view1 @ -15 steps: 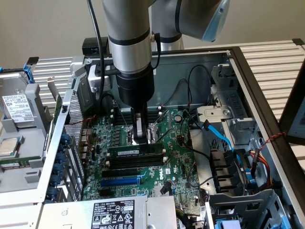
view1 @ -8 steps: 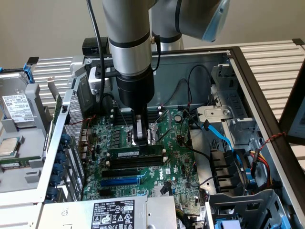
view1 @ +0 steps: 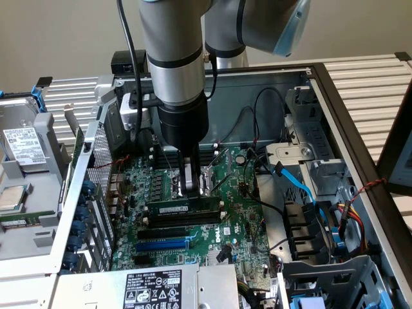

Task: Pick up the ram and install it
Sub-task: 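Insert the ram into the slot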

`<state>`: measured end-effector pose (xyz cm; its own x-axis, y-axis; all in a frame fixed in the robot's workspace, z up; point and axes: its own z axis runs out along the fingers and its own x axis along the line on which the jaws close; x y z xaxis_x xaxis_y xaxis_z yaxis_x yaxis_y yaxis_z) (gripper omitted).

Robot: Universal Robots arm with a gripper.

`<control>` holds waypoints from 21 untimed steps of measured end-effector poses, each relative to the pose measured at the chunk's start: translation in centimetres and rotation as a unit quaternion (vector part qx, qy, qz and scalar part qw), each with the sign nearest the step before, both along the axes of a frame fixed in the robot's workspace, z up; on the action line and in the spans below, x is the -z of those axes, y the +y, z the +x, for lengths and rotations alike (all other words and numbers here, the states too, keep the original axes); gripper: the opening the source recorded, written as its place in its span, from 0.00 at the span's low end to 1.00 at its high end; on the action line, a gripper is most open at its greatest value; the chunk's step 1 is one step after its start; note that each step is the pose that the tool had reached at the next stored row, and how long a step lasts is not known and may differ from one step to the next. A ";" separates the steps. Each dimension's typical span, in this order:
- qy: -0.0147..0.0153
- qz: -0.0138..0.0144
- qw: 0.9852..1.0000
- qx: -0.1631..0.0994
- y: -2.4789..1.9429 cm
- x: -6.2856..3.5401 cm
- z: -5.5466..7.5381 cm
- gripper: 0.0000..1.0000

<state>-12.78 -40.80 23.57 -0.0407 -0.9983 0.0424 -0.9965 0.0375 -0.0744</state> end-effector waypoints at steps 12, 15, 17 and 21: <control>0.000 0.000 1.000 0.000 -0.05 0.14 0.0 0.12; -0.001 0.000 1.000 0.000 -0.05 0.18 0.0 0.12; -0.001 0.000 1.000 0.000 -0.05 0.21 0.0 0.12; -0.002 0.000 1.000 0.000 -0.06 0.28 -0.1 0.12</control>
<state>-12.86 -40.86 23.28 -0.0409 -0.9983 0.0423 -0.9962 0.0375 -0.0791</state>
